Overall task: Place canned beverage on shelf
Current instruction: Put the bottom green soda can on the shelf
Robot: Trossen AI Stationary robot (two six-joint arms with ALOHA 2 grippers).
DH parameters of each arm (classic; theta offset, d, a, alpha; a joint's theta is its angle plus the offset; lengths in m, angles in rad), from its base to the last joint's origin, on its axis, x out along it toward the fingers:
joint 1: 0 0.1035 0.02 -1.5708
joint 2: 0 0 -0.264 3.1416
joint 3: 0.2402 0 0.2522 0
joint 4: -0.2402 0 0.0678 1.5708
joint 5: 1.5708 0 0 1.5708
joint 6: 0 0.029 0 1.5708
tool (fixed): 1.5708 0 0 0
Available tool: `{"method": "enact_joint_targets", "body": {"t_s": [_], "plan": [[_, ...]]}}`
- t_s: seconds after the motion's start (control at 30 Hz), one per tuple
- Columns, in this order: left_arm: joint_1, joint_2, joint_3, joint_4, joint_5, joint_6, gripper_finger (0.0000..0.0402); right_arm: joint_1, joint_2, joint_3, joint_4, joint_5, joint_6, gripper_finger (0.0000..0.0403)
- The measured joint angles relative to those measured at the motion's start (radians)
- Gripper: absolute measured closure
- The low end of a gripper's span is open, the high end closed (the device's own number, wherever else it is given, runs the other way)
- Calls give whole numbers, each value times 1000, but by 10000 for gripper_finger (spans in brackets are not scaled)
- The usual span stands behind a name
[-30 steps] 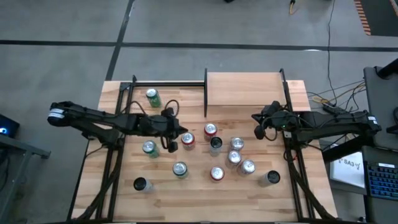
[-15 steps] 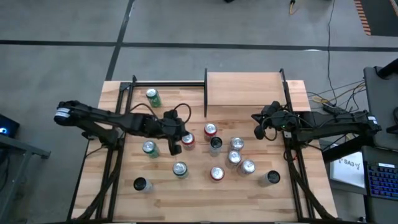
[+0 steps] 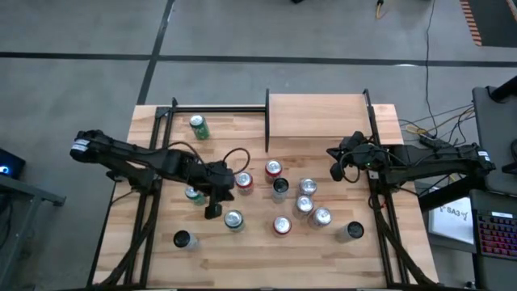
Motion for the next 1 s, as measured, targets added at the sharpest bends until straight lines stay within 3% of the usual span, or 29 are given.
{"method": "enact_joint_targets", "body": {"t_s": [0.33, 0.8, 1.0], "plan": [[-128, 6, 60, -33, 0, -37, 402, 0, 0, 0, 0, 0, -2, 394], [-146, 6, 59, -32, -7, -155, 401, 0, 0, 0, 0, 0, 1, 394], [-149, 6, 59, -10, -25, -158, 374, 0, 0, 0, 0, 0, 1, 394]]}}
